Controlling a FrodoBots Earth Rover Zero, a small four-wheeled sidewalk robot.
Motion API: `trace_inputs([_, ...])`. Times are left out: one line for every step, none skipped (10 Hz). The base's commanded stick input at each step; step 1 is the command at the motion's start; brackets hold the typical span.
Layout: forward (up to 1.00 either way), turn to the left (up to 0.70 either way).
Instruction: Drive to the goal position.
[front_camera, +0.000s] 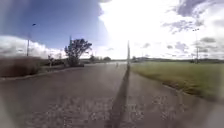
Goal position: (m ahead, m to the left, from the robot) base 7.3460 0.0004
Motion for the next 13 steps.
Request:
trace_inputs([1.00,0.00])
trace_inputs([1.00,0.00])
trace_inputs([1.00,0.00])
trace_inputs([1.00,0.00])
trace_inputs([1.00,0.00])
trace_inputs([1.00,0.00])
trace_inputs([1.00,0.00])
trace_inputs([1.00,0.00])
trace_inputs([1.00,0.00])
trace_inputs([1.00,0.00])
trace_inputs([1.00,0.00])
trace_inputs([1.00,0.00])
trace_inputs([1.00,0.00])
